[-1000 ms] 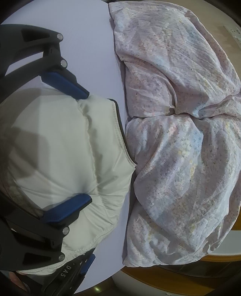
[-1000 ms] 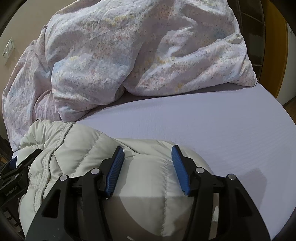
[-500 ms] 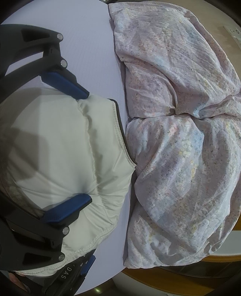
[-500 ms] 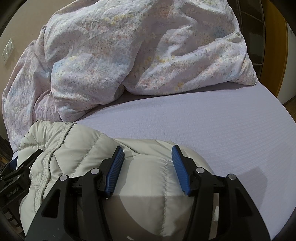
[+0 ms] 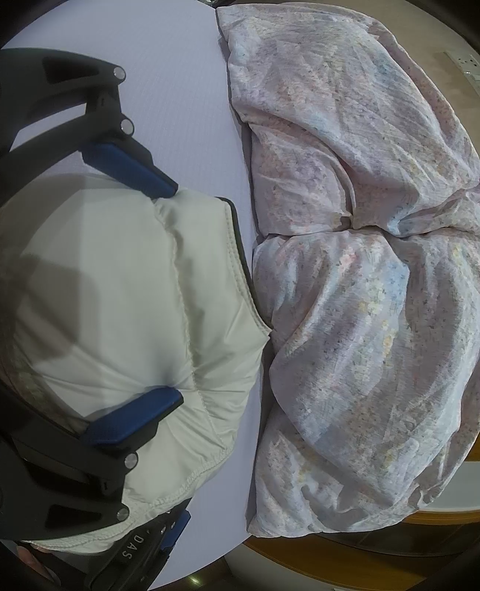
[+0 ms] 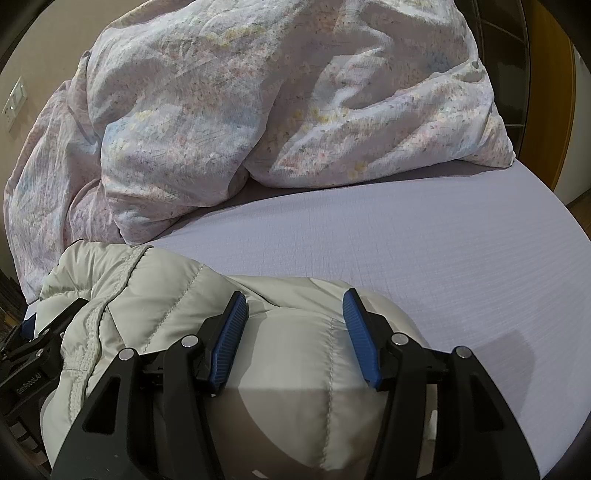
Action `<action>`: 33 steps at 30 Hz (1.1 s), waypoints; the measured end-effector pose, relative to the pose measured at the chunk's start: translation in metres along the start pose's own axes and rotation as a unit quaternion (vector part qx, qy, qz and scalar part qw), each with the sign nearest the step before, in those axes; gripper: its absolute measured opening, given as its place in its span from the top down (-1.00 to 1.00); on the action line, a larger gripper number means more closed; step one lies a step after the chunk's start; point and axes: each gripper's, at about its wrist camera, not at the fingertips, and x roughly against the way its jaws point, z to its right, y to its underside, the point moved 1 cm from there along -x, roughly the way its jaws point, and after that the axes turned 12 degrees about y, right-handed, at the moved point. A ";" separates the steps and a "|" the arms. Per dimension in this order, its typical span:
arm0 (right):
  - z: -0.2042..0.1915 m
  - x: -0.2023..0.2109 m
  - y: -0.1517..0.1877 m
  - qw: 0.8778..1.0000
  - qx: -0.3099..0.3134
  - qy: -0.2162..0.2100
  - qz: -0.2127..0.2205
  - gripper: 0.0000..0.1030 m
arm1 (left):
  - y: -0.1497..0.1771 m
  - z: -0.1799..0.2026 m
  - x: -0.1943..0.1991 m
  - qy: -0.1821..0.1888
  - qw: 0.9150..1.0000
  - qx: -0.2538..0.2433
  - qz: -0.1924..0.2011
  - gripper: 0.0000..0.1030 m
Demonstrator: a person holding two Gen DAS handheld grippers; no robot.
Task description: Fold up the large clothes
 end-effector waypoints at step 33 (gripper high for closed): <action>0.044 0.084 0.028 0.987 -0.021 -0.136 -0.082 -0.97 | 0.032 -0.072 0.095 0.119 0.990 0.060 -0.039 -0.96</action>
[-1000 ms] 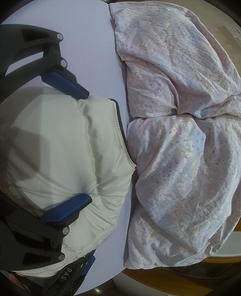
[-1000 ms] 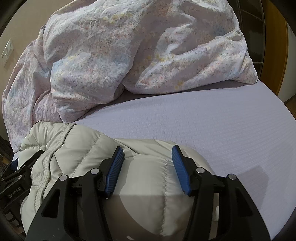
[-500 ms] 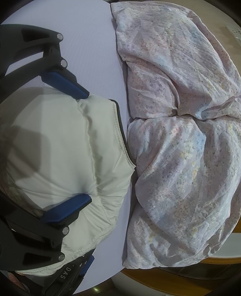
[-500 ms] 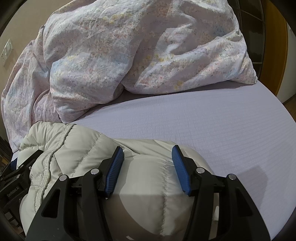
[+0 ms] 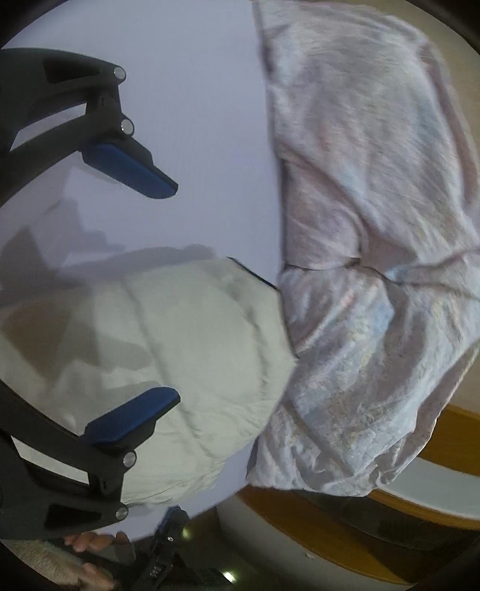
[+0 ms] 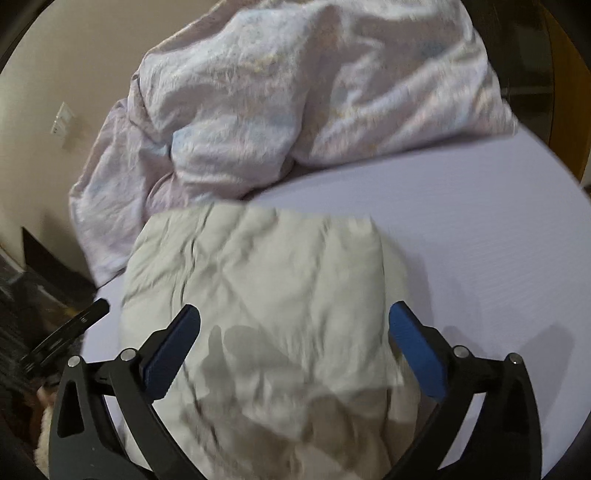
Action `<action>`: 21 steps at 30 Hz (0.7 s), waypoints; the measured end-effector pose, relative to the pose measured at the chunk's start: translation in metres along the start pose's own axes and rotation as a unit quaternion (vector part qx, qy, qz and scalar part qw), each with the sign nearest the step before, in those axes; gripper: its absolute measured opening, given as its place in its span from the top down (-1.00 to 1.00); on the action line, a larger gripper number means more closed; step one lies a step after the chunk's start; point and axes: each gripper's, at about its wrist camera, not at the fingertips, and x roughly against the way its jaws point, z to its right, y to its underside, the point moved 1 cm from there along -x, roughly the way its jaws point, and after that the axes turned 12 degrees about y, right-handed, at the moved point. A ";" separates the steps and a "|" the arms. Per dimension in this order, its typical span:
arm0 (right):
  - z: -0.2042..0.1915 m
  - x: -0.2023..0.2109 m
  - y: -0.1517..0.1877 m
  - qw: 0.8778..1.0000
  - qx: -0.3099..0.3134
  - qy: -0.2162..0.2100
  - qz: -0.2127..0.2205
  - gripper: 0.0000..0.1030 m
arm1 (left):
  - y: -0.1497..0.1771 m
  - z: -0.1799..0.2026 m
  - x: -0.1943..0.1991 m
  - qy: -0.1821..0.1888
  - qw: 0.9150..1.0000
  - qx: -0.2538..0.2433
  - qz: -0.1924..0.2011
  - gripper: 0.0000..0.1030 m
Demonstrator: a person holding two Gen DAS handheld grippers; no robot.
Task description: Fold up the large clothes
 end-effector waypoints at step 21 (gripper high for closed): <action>0.057 -0.036 0.024 0.982 -0.088 -0.101 -0.136 -0.97 | 0.032 -0.007 -0.023 0.090 0.993 0.049 -0.060 -0.97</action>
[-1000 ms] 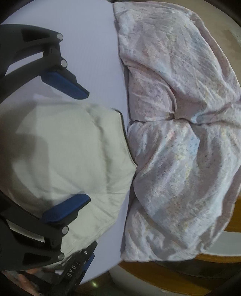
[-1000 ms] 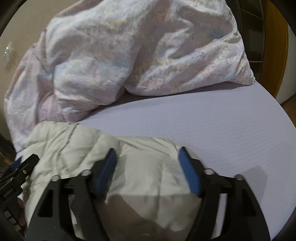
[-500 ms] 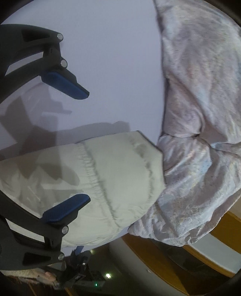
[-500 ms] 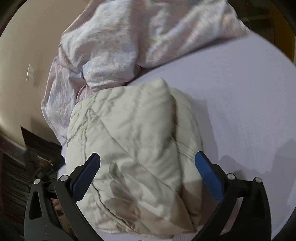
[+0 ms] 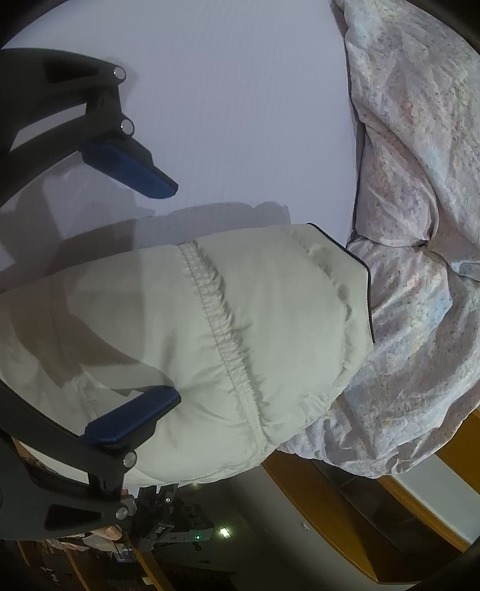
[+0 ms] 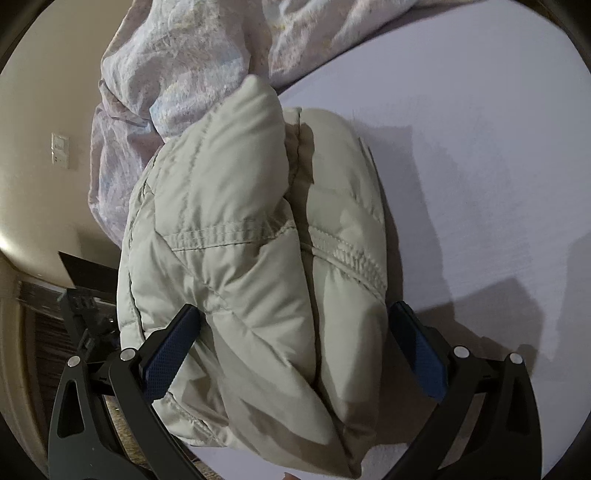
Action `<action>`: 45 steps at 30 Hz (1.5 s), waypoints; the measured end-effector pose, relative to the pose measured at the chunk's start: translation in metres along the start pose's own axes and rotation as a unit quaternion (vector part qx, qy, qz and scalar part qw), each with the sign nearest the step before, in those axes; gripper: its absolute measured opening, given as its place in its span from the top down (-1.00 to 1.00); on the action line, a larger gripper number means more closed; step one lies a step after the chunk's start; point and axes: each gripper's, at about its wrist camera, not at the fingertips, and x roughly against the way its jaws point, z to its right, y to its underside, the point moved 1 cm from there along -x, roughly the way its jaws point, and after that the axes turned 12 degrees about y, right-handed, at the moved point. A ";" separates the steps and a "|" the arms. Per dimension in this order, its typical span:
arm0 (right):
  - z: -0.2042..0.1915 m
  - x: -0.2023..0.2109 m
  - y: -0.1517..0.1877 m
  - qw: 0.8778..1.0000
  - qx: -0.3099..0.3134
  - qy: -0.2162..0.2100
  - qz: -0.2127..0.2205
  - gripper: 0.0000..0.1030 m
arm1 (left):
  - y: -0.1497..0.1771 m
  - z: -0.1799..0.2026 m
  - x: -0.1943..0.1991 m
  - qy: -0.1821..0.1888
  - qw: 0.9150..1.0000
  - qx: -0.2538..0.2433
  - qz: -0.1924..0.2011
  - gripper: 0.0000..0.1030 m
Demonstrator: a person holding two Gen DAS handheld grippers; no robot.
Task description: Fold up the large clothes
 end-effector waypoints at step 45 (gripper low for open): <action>-0.024 -0.025 0.000 0.996 0.027 -0.070 -0.044 -0.97 | 0.015 -0.018 -0.030 0.134 0.989 0.067 -0.011 -0.97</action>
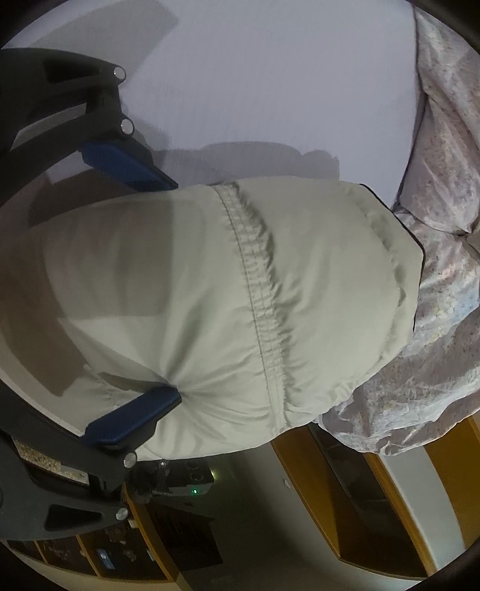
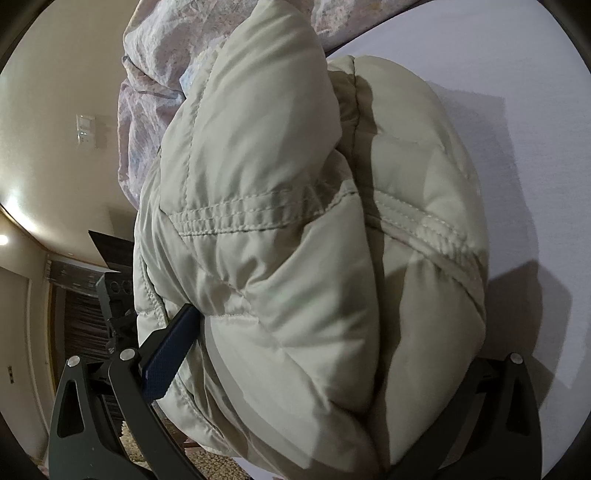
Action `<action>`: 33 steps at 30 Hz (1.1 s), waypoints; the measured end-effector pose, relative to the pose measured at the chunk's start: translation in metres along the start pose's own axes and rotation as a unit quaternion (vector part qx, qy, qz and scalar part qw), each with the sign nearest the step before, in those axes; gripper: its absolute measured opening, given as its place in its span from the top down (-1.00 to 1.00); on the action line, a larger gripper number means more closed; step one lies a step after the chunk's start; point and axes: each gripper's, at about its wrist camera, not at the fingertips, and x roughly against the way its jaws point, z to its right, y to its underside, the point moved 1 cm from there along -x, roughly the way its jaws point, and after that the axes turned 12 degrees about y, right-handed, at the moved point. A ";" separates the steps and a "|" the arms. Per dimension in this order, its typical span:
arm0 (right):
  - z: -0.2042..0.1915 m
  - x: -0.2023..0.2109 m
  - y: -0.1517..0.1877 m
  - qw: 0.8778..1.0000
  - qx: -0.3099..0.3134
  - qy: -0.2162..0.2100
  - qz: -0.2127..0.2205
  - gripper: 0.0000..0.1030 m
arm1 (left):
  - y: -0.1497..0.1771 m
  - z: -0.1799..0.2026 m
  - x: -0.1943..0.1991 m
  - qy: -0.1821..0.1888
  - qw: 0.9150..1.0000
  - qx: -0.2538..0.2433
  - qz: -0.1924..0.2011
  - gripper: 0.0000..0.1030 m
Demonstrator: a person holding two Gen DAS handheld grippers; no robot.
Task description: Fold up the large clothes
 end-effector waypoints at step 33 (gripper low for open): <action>-0.086 -0.027 -0.026 0.983 0.123 -0.122 0.061 -0.35 | -0.034 0.001 0.103 0.017 0.992 -0.030 0.122 -0.79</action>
